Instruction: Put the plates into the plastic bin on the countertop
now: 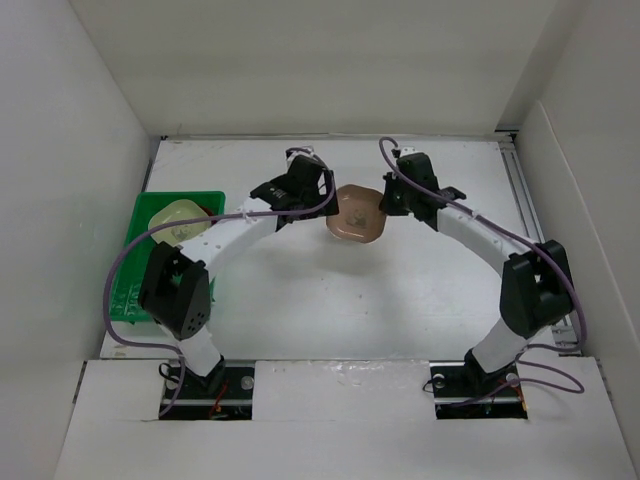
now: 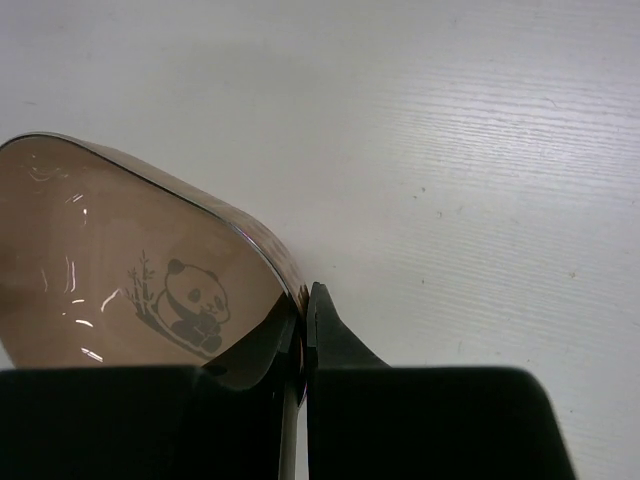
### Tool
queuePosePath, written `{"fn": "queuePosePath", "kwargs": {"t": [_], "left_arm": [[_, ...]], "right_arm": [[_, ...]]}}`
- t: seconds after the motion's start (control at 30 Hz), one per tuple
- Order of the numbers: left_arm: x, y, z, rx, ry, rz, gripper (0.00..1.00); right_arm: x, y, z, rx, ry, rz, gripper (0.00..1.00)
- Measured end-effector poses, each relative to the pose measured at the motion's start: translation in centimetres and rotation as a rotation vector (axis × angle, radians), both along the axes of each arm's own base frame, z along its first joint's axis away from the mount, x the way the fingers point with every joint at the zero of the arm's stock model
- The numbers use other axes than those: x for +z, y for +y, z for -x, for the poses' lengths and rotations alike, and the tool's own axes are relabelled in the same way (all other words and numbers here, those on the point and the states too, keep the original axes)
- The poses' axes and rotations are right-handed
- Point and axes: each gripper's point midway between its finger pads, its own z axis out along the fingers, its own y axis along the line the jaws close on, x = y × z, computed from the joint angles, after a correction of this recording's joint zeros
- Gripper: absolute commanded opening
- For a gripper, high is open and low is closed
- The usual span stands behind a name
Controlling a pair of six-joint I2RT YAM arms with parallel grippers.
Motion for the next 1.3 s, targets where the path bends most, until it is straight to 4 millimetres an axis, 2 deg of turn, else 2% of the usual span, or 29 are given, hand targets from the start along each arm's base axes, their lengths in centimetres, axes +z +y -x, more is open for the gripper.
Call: {"fn": "queuePosePath", "kwargs": {"t": [0.17,0.27,0.3,0.33,0.4,0.5,0.53,0.57,0.6,0.67,0.7,0.73,0.8,0.9,1.0,1.13,1.17,1.2,1.23,1.3], "left_arm": [[-2.4,0.0,0.9,-0.018,0.050,-0.012,0.83],[-3.1,-0.3,1.3,-0.038,0.066,0.006,0.71],[-3.2,-0.5,1.5,-0.044,0.068,0.012,0.61],[-3.3,-0.7,1.6,-0.050,0.070,0.018,0.31],[-2.9,-1.7,1.8,-0.078,0.065,0.057,0.00],[-2.1,-2.2,2.3,-0.099,0.057,0.072,0.00],[-1.8,-2.2,2.3,-0.100,0.053,0.074,0.00],[-1.7,-2.1,2.3,-0.095,0.049,0.070,0.00],[-1.5,-1.9,2.2,-0.087,0.046,0.064,0.00],[-1.5,-0.9,1.8,-0.050,0.046,0.038,0.00],[-1.5,0.0,1.4,-0.016,0.048,0.024,0.00],[-1.6,1.1,1.0,0.016,0.056,0.016,0.00],[-1.8,4.6,-0.4,0.121,0.072,-0.001,0.00],[-1.6,11.7,-2.9,0.333,0.075,-0.004,0.00],[-0.8,19.5,-4.1,0.544,0.070,0.017,0.00],[0.5,29.3,-3.8,0.772,0.042,0.051,0.00],[0.5,30.3,-3.7,0.789,0.044,0.051,0.00],[0.3,32.6,-3.1,0.840,0.050,0.046,0.00],[0.0,33.7,-2.7,0.864,0.064,0.038,0.00],[-0.6,34.8,-2.1,0.886,0.092,0.021,0.00]], "right_arm": [[2.8,2.1,1.3,0.105,-0.034,-0.079,0.00],[2.7,2.8,1.9,0.157,-0.021,-0.091,0.00],[2.5,3.0,2.1,0.171,-0.010,-0.099,0.00],[2.4,3.1,2.2,0.183,-0.004,-0.106,0.00],[2.2,3.7,2.5,0.209,0.010,-0.125,0.04],[1.9,3.6,2.5,0.218,0.011,-0.118,0.11],[1.9,3.6,2.5,0.220,0.014,-0.129,0.16],[2.2,3.8,2.4,0.228,0.008,-0.141,0.25],[2.5,4.0,2.5,0.236,0.006,-0.159,0.59],[3.2,4.4,2.9,0.258,0.007,-0.194,0.78],[3.7,4.3,3.1,0.259,0.000,-0.204,0.93],[4.3,4.2,3.2,0.255,-0.010,-0.210,0.94],[5.6,3.8,3.4,0.253,-0.047,-0.219,0.94],[6.5,2.9,3.9,0.242,-0.075,-0.226,0.95],[5.6,2.5,4.3,0.236,-0.062,-0.220,0.95],[3.3,2.8,5.6,0.255,-0.006,-0.206,0.95],[2.9,3.1,5.9,0.266,0.004,-0.204,0.95],[2.8,3.5,6.1,0.276,0.008,-0.204,0.95],[2.7,3.7,6.3,0.286,0.011,-0.204,0.95],[2.7,4.3,6.6,0.310,0.012,-0.206,0.95]]}}
